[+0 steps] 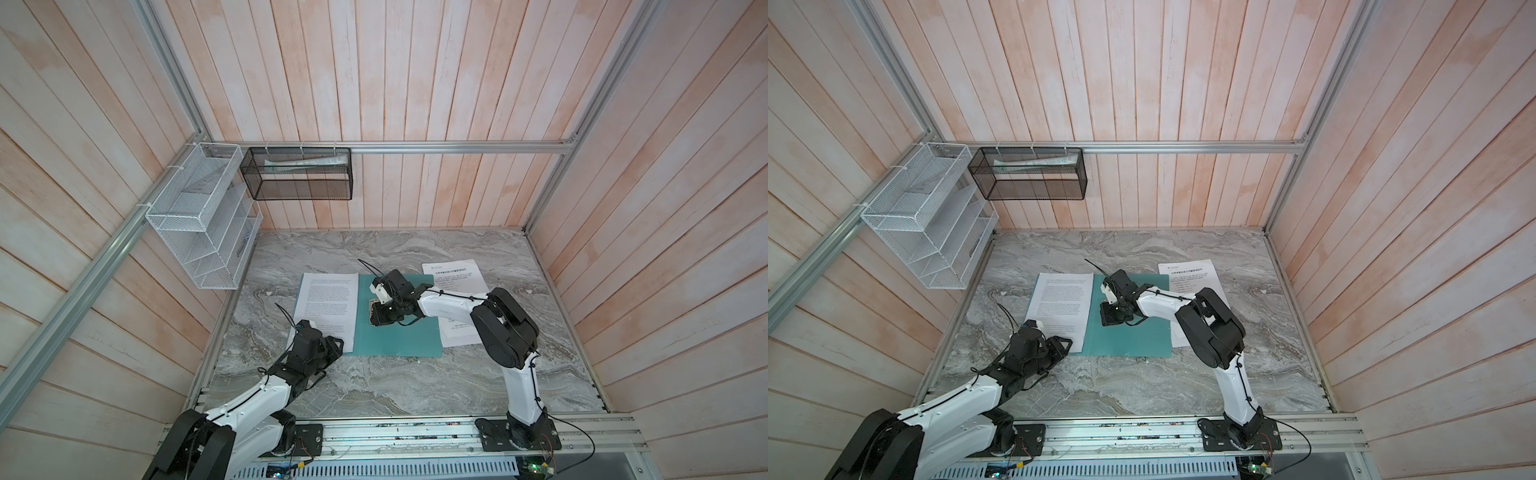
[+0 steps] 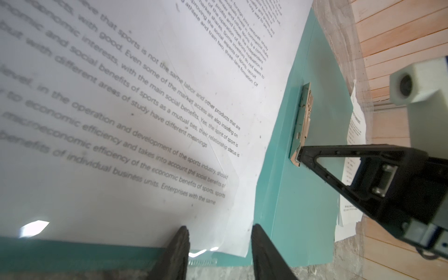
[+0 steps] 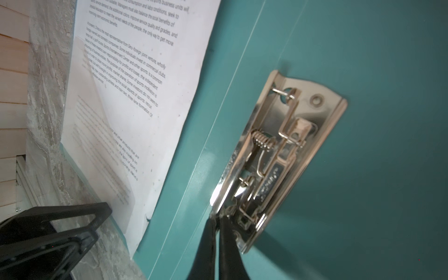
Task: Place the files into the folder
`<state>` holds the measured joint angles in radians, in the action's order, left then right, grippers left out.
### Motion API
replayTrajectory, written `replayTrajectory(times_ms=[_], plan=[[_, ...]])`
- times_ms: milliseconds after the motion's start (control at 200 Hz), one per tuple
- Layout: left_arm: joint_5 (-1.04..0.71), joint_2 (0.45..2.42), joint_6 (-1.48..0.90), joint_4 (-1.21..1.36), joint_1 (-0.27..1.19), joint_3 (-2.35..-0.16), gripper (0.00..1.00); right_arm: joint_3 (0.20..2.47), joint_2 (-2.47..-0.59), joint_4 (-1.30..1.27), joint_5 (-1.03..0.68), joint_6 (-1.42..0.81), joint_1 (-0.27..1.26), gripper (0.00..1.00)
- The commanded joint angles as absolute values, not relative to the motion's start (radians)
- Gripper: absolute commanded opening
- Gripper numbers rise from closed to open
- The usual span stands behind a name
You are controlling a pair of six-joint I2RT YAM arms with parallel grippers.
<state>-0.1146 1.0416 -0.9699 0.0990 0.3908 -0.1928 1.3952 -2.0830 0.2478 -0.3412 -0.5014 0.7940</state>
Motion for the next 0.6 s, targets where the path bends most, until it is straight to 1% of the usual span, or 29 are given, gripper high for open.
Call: replayTrajectory(times_ms=[0,125,225,340,500,550,595], plan=[[-0.078,1.060,-0.973,-0.038,0.382,-0.161,0.45,1.417,-2.086,0.333,-0.288,-0.474,0.782,0.00],[-0.082,1.063,-0.975,-0.037,0.382,-0.160,0.45,1.460,-2.121,0.425,-0.199,-0.452,0.788,0.00],[-0.101,1.090,-0.995,0.016,0.382,-0.135,0.45,1.492,-2.168,0.497,-0.124,-0.431,0.797,0.00],[-0.123,1.133,-1.005,0.071,0.383,-0.114,0.45,1.443,-2.130,0.449,-0.133,-0.443,0.800,0.00],[-0.102,1.085,-1.005,0.041,0.382,-0.121,0.45,1.442,-2.060,0.406,-0.146,-0.469,0.800,0.00],[-0.092,1.062,-1.001,0.015,0.382,-0.127,0.45,1.446,-2.042,0.389,-0.165,-0.482,0.800,0.07],[-0.084,1.036,-0.999,-0.008,0.382,-0.132,0.45,1.450,-2.031,0.380,-0.183,-0.496,0.800,0.12]])
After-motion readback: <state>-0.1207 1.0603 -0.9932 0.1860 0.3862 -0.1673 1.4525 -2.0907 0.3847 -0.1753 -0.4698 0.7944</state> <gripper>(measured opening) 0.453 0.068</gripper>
